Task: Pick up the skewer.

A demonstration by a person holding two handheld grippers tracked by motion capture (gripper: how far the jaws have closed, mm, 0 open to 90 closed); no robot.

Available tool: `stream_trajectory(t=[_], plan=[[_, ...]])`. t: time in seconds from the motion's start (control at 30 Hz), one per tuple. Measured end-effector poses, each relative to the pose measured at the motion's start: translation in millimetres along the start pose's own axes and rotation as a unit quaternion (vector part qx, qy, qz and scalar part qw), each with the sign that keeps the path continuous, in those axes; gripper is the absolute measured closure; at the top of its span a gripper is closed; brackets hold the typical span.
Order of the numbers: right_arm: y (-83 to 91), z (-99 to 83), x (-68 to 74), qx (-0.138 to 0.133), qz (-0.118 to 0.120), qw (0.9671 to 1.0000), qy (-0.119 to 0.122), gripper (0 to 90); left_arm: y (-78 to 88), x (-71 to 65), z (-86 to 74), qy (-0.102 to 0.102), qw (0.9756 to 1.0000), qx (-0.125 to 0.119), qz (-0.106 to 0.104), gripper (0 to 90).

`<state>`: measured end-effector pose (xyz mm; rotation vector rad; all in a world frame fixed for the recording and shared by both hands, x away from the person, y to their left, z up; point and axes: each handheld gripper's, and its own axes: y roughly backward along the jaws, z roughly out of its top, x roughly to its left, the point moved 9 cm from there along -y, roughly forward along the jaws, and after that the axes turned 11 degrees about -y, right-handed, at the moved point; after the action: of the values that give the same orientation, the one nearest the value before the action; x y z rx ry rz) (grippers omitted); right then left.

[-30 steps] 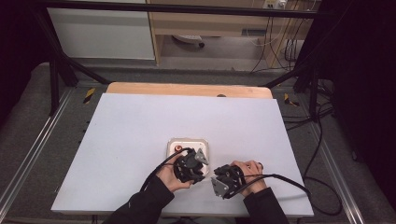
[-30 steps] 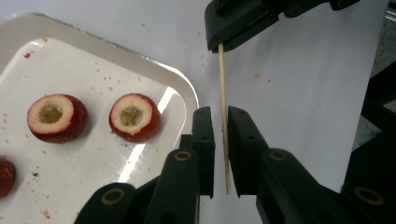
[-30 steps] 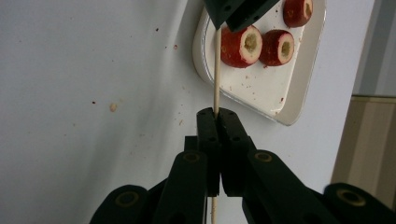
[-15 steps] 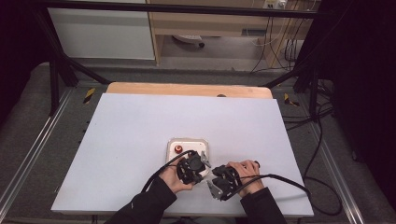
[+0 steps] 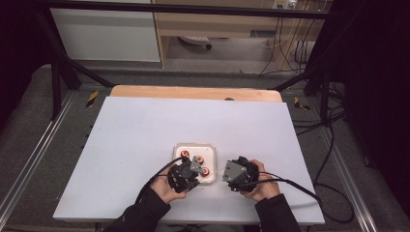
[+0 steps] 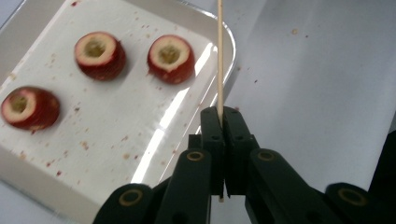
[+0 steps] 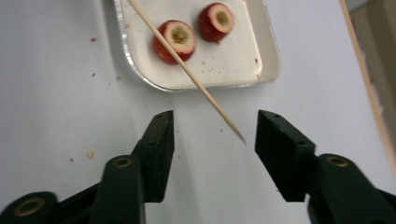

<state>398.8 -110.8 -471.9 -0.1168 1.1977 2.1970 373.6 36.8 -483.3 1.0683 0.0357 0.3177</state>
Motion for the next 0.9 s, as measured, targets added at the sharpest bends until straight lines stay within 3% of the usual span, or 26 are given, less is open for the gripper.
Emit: stream_trajectory(t=[0.07,0.1,0.17,0.27,0.3,0.33,0.37,0.5,0.67,0.77,0.9], plan=[[-0.1,-3.9,-4.4,0.001,0.002,0.9994,-0.036,37.9,5.6,3.2,-8.8,0.011,0.9998,-0.012,0.006,88.4],[-0.1,-3.9,-4.4,0.001,0.002,0.9994,-0.036,37.9,5.6,3.2,-8.8,0.011,0.9998,-0.012,0.006,88.4],[-0.7,-9.4,-9.0,-0.01,0.012,0.9971,-0.074,34.6,9.5,5.4,-14.5,0.02,0.9994,-0.024,0.013,88.4],[-2.4,-16.1,-10.4,-0.002,0.027,0.9915,-0.127,29.4,15.3,9.0,-22.2,0.032,0.9984,-0.04,0.023,88.4],[-2.4,-16.1,-10.4,-0.002,0.027,0.9915,-0.127,29.4,17.1,10.0,-24.5,0.036,0.9979,-0.045,0.028,88.4],[-3.4,-19.1,-10.8,-0.003,0.036,0.9862,-0.161,27.1,18.9,10.9,-27.1,0.041,0.9972,-0.054,0.033,88.4],[-3.4,-19.1,-10.8,-0.003,0.036,0.9862,-0.161,27.1,20.4,11.4,-29.2,0.045,0.9965,-0.06,0.036,88.4],[-3.9,-22.1,-13.3,-0.004,0.046,0.9747,-0.219,19.3,26.2,12.4,-38.0,0.058,0.9936,-0.084,0.049,88.3],[-2.8,-19.8,-15.0,-0.002,0.053,0.9669,-0.25,14.8,32.0,15.4,-47.6,0.077,0.9884,-0.116,0.06,88.3],[-2.5,-17.1,-16.8,-0.003,0.061,0.9582,-0.279,10.0,33.6,17.3,-54.6,0.085,0.9864,-0.125,0.065,88.3],[-4.3,-15.1,-19.7,0.001,0.064,0.9529,-0.296,5.4,36.1,20.0,-62.4,0.097,0.9831,-0.137,0.074,88.2]])
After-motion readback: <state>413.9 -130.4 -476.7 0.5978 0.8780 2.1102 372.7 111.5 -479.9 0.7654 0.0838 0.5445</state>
